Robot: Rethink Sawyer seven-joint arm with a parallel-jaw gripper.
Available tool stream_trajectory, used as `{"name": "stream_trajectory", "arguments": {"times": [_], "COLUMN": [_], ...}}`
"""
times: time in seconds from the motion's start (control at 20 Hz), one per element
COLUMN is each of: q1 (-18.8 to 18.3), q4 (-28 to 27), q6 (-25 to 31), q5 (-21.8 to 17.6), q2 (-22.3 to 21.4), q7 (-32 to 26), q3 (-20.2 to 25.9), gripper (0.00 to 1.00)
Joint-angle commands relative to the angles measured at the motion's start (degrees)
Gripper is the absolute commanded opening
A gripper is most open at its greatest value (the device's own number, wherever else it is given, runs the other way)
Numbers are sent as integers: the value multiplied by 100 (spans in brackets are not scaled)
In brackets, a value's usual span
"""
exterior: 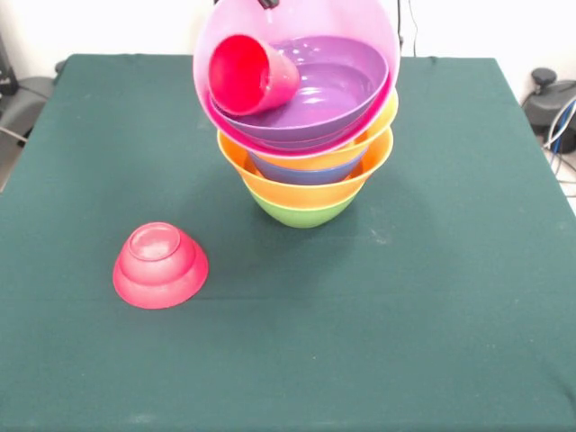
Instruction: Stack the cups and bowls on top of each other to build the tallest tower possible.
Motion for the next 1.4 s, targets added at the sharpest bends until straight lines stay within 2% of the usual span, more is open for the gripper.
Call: {"name": "stream_trajectory", "arguments": {"times": [0.05,0.25,0.45,0.8,1.0,1.4], "q1": [314,390,544,1069,1368,1884], "q4": [-6,-199,-586,-2068,-2896,-3986], "q6": [680,844,1137,2001,2624,3182], "q5": [208,418,800,1056,945,588], "q2": [-493,-517,-695,-363,-156,62], "q7": [-928,-1142,-1088,-2057,-2667,-3292], "q3": [-41,-37,-28,-463,-734,-1059], "gripper": [100,100,100,100,100,100]}}
